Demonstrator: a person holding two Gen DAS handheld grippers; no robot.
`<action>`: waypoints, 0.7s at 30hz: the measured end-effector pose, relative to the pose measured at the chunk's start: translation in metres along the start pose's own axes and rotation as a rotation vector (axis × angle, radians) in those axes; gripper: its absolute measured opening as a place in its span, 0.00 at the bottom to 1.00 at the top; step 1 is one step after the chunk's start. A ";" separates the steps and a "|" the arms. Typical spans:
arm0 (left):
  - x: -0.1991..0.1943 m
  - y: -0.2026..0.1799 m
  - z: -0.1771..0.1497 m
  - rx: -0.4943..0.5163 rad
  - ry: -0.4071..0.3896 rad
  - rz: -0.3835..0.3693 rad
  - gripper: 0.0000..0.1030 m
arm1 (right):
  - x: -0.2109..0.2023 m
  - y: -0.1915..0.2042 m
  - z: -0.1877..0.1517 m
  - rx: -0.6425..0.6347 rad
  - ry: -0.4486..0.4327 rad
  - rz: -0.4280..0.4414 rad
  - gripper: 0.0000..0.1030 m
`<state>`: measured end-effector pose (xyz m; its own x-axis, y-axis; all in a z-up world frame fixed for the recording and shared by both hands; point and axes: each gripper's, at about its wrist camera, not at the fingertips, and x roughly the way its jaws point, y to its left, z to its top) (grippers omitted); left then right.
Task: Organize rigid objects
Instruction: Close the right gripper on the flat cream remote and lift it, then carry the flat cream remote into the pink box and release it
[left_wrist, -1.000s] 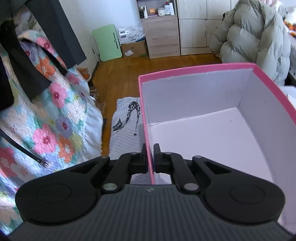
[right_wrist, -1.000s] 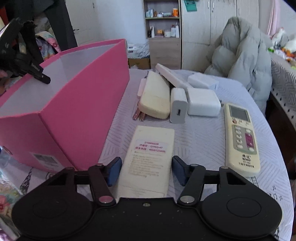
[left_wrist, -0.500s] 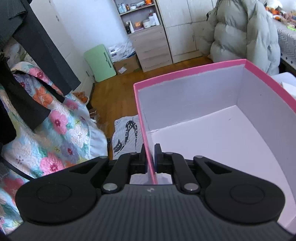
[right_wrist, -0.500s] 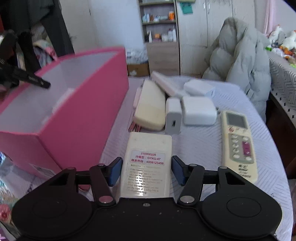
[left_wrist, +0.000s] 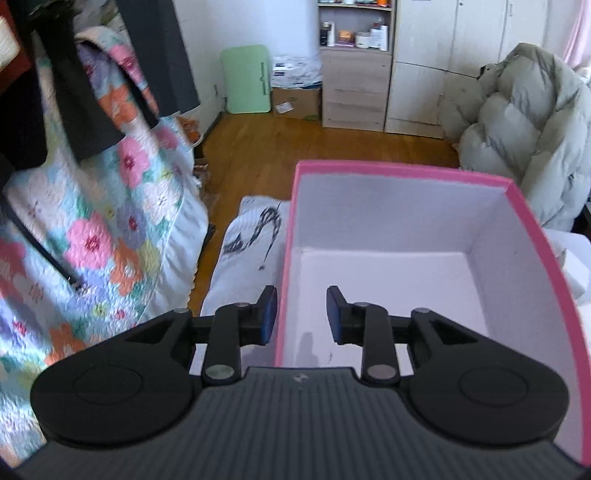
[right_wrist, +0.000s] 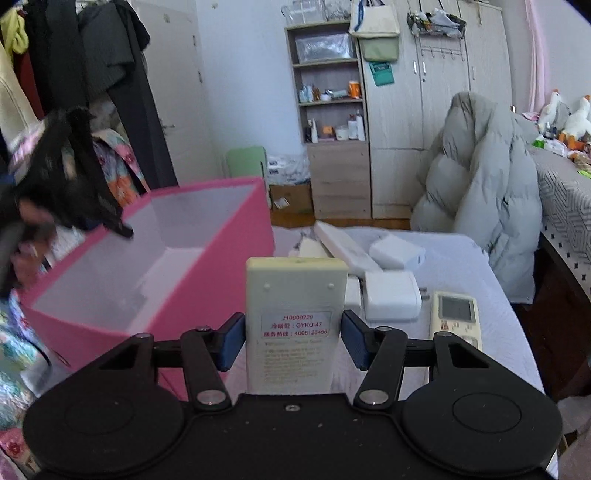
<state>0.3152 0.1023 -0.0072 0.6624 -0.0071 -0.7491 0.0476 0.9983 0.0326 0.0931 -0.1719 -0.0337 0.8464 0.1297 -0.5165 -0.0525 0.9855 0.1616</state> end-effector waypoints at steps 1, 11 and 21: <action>0.002 0.002 -0.004 -0.013 0.005 -0.001 0.17 | -0.003 0.000 0.006 -0.001 -0.011 0.014 0.60; -0.018 0.012 -0.015 -0.044 -0.014 0.001 0.07 | -0.012 0.029 0.098 -0.041 -0.069 0.222 0.60; -0.023 0.012 -0.035 -0.054 -0.022 0.003 0.04 | 0.049 0.072 0.146 -0.002 0.057 0.371 0.60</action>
<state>0.2744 0.1162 -0.0132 0.6785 -0.0045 -0.7345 0.0052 1.0000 -0.0013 0.2082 -0.1103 0.0756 0.7389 0.4838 -0.4691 -0.3513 0.8706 0.3445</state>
